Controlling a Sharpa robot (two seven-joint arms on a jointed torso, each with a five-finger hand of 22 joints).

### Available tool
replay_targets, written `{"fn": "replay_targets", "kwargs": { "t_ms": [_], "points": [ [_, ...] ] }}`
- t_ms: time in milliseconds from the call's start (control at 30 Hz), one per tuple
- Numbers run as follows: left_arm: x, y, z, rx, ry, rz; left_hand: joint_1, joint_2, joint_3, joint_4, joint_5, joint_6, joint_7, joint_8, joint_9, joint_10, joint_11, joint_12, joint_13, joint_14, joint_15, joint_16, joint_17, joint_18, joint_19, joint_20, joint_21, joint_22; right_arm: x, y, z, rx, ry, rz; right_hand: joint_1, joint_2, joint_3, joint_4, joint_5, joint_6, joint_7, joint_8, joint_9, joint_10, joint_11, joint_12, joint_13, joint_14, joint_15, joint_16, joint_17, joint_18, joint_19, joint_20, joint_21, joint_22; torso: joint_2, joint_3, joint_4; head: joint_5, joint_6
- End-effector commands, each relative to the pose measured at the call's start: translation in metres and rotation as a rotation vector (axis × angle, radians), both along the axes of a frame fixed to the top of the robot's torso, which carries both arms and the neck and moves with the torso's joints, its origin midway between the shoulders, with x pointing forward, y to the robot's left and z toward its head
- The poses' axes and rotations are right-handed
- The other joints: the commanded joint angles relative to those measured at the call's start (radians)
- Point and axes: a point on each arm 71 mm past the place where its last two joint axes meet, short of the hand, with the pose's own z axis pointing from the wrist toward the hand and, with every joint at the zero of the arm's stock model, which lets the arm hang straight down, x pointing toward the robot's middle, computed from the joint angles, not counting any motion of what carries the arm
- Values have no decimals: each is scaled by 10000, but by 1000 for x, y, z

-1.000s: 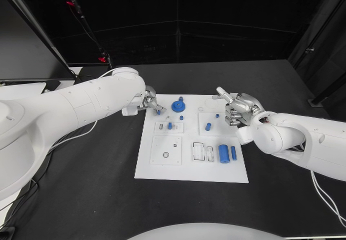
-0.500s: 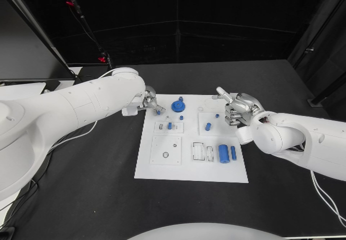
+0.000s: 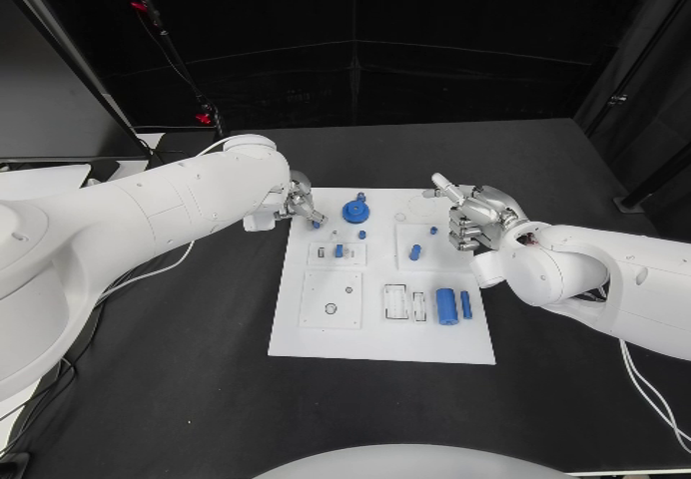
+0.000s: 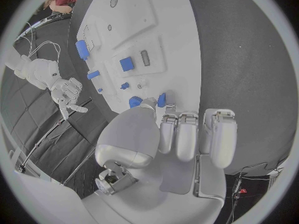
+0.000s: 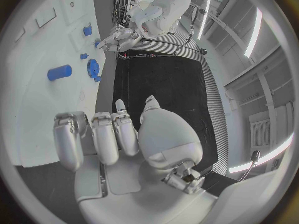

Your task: Assemble the parts on the task board

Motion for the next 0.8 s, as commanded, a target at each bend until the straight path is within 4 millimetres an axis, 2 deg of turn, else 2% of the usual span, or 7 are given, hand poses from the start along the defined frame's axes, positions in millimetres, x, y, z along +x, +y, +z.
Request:
{"fn": "replay_targets", "kwargs": {
  "t_ms": [33,67,100,133,533,567,800],
  "points": [
    [1,-1,2,-82,-96,-72,965,701,235,-4,247,55,-40,-64,-18,1037,-87,34,2629,1042,-109,8,2634,-65,1045,-64,31,2635,0,1,1,53,-18,100,73,58,42,-37,57,-53,732,38,3,1041,45,25,2633,1022,52,25,2635,-71,1061,42,29,2635,1,2,3,-6,-13],
    [1,-1,2,-87,-101,-71,1052,593,419,-10,664,72,-41,-76,-17,1037,-94,34,2629,1042,-118,8,2634,-65,1045,-74,31,2635,0,1,1,52,-16,99,73,58,42,-37,58,-53,732,38,3,1041,45,25,2633,1022,52,25,2635,-71,1061,42,29,2635,-1,1,-1,-16,-17],
    [1,-1,2,-94,-109,-70,1109,469,577,-10,898,86,-38,-85,-14,1037,-87,34,2629,1042,-120,8,2634,-65,1045,-79,31,2635,0,1,1,51,-12,100,84,60,45,-37,77,-57,734,47,4,1041,47,25,2633,1022,54,25,2635,-71,1061,44,29,2635,-1,-1,-2,-17,-17],
    [1,0,2,-103,-118,-70,1130,389,725,-10,974,104,-33,-91,-10,1037,-85,34,2629,1042,-119,8,2634,-65,1045,-82,31,2635,0,1,1,47,-9,100,85,60,45,-37,80,-57,734,48,4,1041,47,25,2633,1022,54,25,2635,-71,1061,44,29,2635,-1,-1,-2,-17,-17],
    [1,1,3,-287,-341,-70,1239,-112,2177,-12,1065,291,-61,-129,31,1037,-108,34,2629,1042,-144,8,2634,-65,1045,-106,31,2635,1,0,0,11,27,85,97,62,49,-38,101,-63,735,57,5,1041,49,25,2633,1022,56,25,2635,-71,1061,47,29,2635,1,-1,3,-30,-38],
    [2,1,3,-300,-361,-66,1164,-245,2482,-10,1047,323,-53,-140,46,1037,-107,34,2629,1042,-143,8,2634,-65,1045,-109,31,2635,1,0,0,9,31,85,97,62,49,-38,101,-63,735,57,5,1041,49,25,2633,1022,56,25,2635,-71,1061,47,29,2635,1,-1,5,-33,-50],
    [2,1,4,-422,-524,-60,1106,-438,2878,-21,1020,360,-50,-147,77,1037,-104,34,2629,1042,-142,8,2634,-65,1045,-110,31,2635,1,0,0,3,44,81,107,66,53,-38,119,-67,736,64,6,1041,50,25,2633,1022,58,25,2635,-71,1061,48,29,2635,1,6,20,-38,-59]
  ]
}}
